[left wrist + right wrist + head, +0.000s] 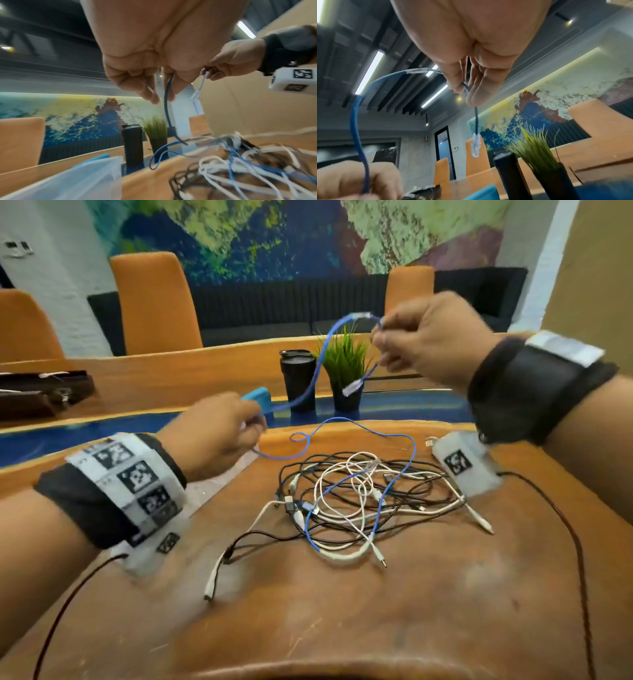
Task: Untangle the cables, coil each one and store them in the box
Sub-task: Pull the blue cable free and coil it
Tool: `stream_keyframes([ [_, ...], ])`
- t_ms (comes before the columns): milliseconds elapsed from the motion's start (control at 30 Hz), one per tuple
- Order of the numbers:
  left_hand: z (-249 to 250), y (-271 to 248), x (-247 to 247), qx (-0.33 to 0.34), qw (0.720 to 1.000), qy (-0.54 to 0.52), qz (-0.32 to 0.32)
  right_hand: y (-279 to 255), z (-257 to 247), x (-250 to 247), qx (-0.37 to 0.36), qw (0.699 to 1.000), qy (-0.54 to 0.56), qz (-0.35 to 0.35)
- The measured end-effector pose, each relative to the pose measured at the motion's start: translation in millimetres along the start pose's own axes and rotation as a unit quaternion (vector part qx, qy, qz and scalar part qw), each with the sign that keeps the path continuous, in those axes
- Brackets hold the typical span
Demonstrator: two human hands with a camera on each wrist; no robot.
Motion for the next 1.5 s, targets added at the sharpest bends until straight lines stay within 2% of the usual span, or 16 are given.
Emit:
stream_keyframes([
  [67, -9.3, 2.9, -14.7, -0.041, 0.998, -0.011, 0.043, 9.6, -8.7, -15.1, 0.013, 0.999, 0.022, 0.02],
  [133, -6.9, 1.6, -18.7, -0.045, 0.996, -0.032, 0.064, 12.2, -11.0, -15.9, 0.032, 0.999, 0.024, -0.003],
  [333, 46.6, 3.7, -26.6, 0.056, 0.985, -0.149, 0.067, -15.0, -1.6, 25.3, 0.048, 0.997, -0.002, -0.058],
  [400, 48.3, 14.1, -32.8, 0.06, 0.985, -0.146, 0.064, -21.4, 6.4, 27.3, 0.066, 0.997, 0.012, -0.039],
  [467, 39.7, 22.7, -38.4, 0.042, 0.983, -0.163, 0.074, -27.9, 15.4, 21.5, 0.095, 0.992, -0.078, -0.024],
  [533, 29.8, 26.0, -38.5, 0.026, 0.98, -0.183, 0.072, -42.2, 19.7, 30.3, 0.101, 0.951, -0.275, -0.101],
  [600, 24.1, 25.5, -35.7, 0.012, 0.979, -0.192, 0.069, -67.3, 27.3, 64.4, 0.088, 0.885, -0.386, -0.243],
  [700, 26.2, 23.4, -29.1, 0.009, 0.975, -0.21, 0.07, -99.9, 35.8, 120.2, 0.082, 0.829, -0.414, -0.368],
  [833, 32.7, 19.3, -22.2, 0.022, 0.977, -0.206, 0.054, -103.5, 43.2, 152.3, 0.098, 0.78, -0.444, -0.43],
  [900, 32.3, 17.0, -21.7, 0.025, 0.978, -0.203, 0.047, -95.6, 45.7, 150.7, 0.101, 0.792, -0.434, -0.417],
  [1000, 27.7, 14.3, -20.4, 0.02, 0.976, -0.213, 0.04, -78.0, 47.5, 131.8, 0.107, 0.847, -0.379, -0.356],
  [1133, 25.4, 12.0, -16.2, 0.02, 0.978, -0.203, 0.034, -56.6, 51.6, 92.9, 0.169, 0.926, -0.19, -0.278],
  [1233, 27.2, 11.8, -13.5, 0.023, 0.979, -0.202, 0.03, -46.4, 57.9, 77.4, 0.18, 0.956, -0.083, -0.215],
  [1300, 28.5, 11.5, -13.6, 0.025, 0.979, -0.201, 0.033, -39.2, 64.9, 73.4, 0.162, 0.961, -0.142, -0.175],
  [1400, 27.9, 11.5, -15.1, 0.019, 0.979, -0.201, 0.034, -37.5, 64.2, 71.2, 0.102, 0.924, -0.335, -0.156],
  [1500, 25.6, 11.2, -16.8, 0.019, 0.98, -0.196, 0.034, -59.2, 47.4, 85.2, 0.031, 0.891, -0.354, -0.283],
])
Point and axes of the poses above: each hand's wrist, its own y-axis towards the middle knuckle, its own x-axis out of the palm, z = x × y, the point moved 5 cm from there along y, towards the middle knuckle, and after that the axes turned 4 degrees about -z, right-handed, at the moved point
